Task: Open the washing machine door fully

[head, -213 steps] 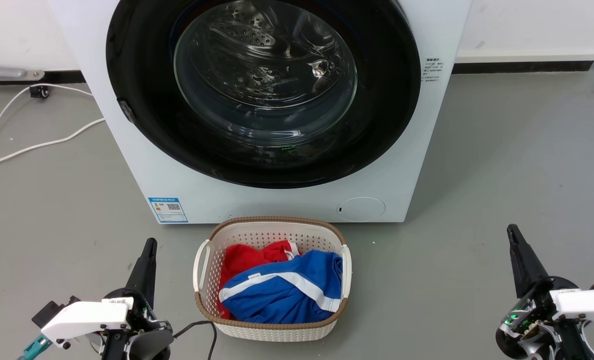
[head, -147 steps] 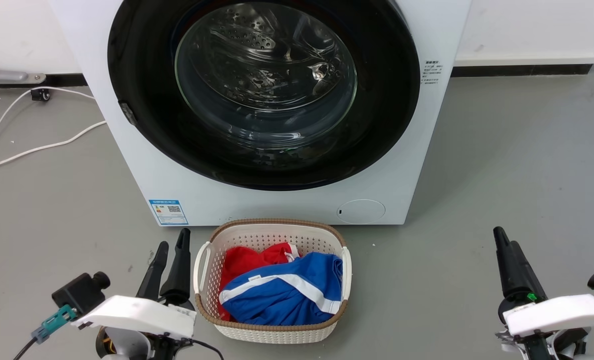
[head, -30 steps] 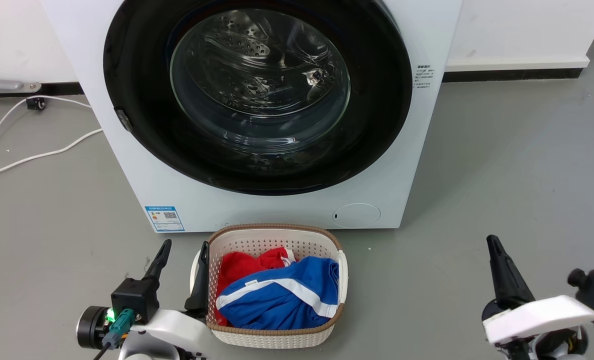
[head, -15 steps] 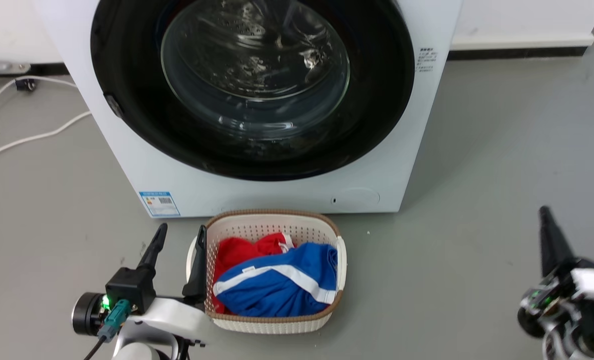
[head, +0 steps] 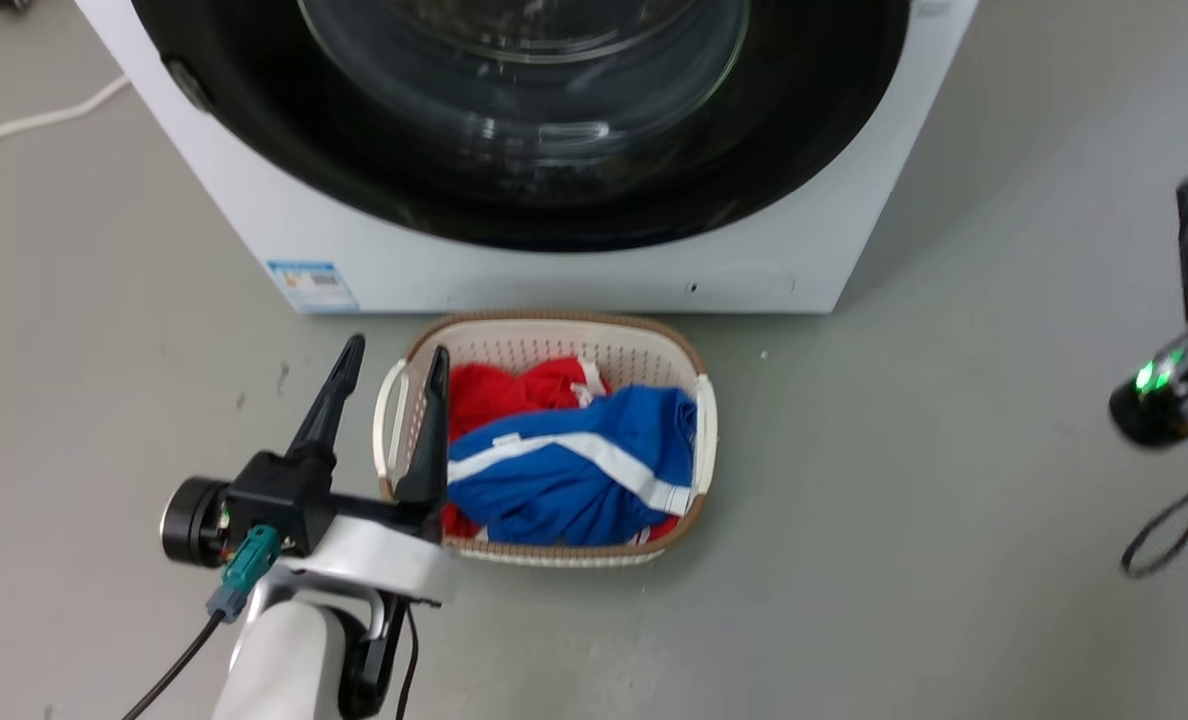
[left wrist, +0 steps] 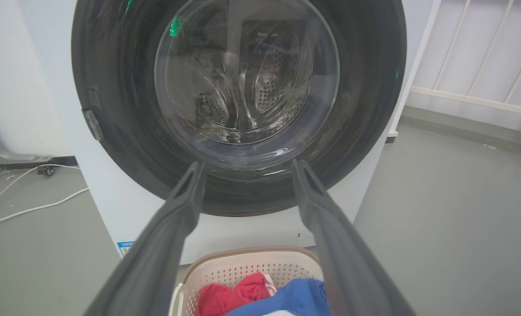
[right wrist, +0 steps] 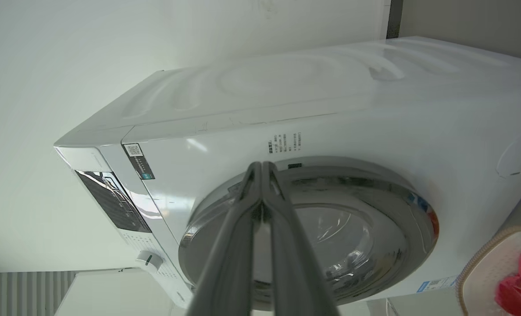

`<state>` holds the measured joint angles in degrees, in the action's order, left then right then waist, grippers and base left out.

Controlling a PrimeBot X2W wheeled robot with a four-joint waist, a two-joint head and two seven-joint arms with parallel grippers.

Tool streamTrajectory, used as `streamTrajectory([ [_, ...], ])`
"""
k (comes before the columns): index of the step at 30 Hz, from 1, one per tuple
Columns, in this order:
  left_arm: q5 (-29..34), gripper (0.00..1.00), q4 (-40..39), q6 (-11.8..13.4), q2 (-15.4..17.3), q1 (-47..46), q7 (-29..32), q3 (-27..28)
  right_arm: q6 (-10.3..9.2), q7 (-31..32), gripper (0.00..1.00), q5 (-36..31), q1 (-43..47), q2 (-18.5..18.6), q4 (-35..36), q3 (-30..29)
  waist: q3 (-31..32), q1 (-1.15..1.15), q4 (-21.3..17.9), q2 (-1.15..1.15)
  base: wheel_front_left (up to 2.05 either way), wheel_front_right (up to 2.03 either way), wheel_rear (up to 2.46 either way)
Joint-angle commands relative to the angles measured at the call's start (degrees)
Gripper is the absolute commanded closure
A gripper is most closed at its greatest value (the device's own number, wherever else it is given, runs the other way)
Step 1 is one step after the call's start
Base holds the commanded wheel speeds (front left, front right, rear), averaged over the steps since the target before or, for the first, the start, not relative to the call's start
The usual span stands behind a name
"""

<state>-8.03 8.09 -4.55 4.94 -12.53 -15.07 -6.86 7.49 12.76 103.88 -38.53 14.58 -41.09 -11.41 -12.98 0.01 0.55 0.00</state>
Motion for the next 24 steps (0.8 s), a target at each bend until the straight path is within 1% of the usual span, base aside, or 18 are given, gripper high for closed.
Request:
streamTrajectory([
  [1, 0.41, 0.0, -0.42, -0.33, -0.03, -1.01, -0.14, -0.1, 0.01, 0.65, 1.0, 0.11, -2.32, 0.85, -1.41, 0.84, -2.37, -0.01, 1.14, 0.0, 0.0, 0.0, 0.0],
  [6, 0.87, 0.0, -1.64, -0.64, -0.42, -2.9, -0.14, -0.9, 0.01, 5.93, 1.0, 0.07, -12.69, 4.44, -8.58, 6.14, -5.74, -0.01, 2.12, 0.0, 0.0, 0.0, 0.0],
  [10, 1.21, 0.0, -2.48, -0.83, -0.57, -4.45, -0.14, -1.34, 0.01, 8.9, 1.0, -1.39, -21.56, 5.95, -12.53, 10.57, -8.24, -0.01, 2.65, 0.0, 0.0, 0.0, 0.0],
  [16, 1.47, 0.0, -3.46, -1.21, -0.83, -6.45, -0.14, -1.89, 0.01, 12.11, 1.0, -4.75, -33.31, 6.3, -17.43, 16.73, -10.91, -0.01, 3.22, 0.0, 0.0, 0.0, 0.0],
  [24, 1.72, 0.0, -4.42, -1.52, -0.99, -8.52, -0.14, -2.37, 0.01, 14.7, 1.0, -9.62, -45.92, 4.99, -24.9, 23.03, -14.58, -0.01, 4.15, 0.0, 0.0, 0.0, 0.0],
])
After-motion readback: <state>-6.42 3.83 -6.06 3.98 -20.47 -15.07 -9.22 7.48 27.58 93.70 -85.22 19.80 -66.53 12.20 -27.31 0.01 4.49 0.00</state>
